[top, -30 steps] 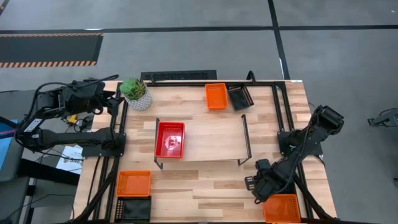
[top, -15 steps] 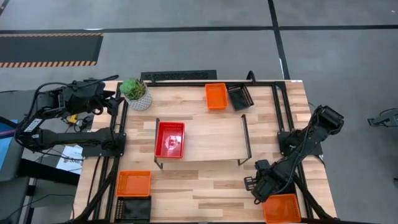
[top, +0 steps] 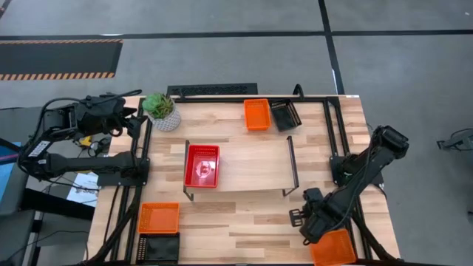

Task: Stack baskets on shelf by color
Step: Put the middle black bin on the shelf

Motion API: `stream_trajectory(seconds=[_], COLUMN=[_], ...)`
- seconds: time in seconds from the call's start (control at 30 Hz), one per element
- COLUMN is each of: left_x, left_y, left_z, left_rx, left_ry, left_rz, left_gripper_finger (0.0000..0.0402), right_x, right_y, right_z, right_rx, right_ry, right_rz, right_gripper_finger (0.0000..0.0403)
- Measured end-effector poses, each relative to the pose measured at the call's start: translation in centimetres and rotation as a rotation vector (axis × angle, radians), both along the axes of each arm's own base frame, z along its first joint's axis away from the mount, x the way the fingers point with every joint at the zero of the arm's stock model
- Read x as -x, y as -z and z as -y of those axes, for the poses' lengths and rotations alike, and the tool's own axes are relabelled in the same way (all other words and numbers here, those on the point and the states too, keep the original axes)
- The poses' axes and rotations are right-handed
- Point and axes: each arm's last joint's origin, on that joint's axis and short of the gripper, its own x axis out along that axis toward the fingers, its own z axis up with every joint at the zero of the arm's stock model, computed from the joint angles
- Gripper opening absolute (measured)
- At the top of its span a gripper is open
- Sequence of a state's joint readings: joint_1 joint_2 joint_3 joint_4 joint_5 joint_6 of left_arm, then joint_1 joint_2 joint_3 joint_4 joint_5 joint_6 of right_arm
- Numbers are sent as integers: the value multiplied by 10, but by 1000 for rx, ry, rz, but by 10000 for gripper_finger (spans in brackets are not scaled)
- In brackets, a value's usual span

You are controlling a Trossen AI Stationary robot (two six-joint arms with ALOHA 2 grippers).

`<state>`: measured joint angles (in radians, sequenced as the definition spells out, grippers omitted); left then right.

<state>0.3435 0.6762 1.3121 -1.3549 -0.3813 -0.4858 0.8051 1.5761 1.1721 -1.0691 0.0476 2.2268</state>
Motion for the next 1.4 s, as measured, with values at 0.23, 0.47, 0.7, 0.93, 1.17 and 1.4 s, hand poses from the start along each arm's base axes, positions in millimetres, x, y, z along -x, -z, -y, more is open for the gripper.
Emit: stream_trajectory(seconds=[0.23,0.47,0.7,0.93,1.17,1.4], left_x=[0,0,-1,-1,-1,-1], left_y=[0,0,0,1,1,1], left_z=[0,0,1,2,2,1], left_rx=[-1,5,13,27,30,7], left_ry=[1,7,45,74,75,78], left_rz=[-1,1,-4,-3,-1,-20], left_gripper_finger=[249,249,249,249,249,249], right_x=[-1,-8,-12,-20,-27,-60], right_y=[-33,-83,-165,-265,-291,-271], right_z=[-1,-9,-12,7,65,115], right_rx=[77,11,-123,-84,317,564], right_ry=[-9,-145,-340,-528,-690,-894], right_rz=[51,171,436,1015,1032,774], right_gripper_finger=[1,1,1,1,1,2])
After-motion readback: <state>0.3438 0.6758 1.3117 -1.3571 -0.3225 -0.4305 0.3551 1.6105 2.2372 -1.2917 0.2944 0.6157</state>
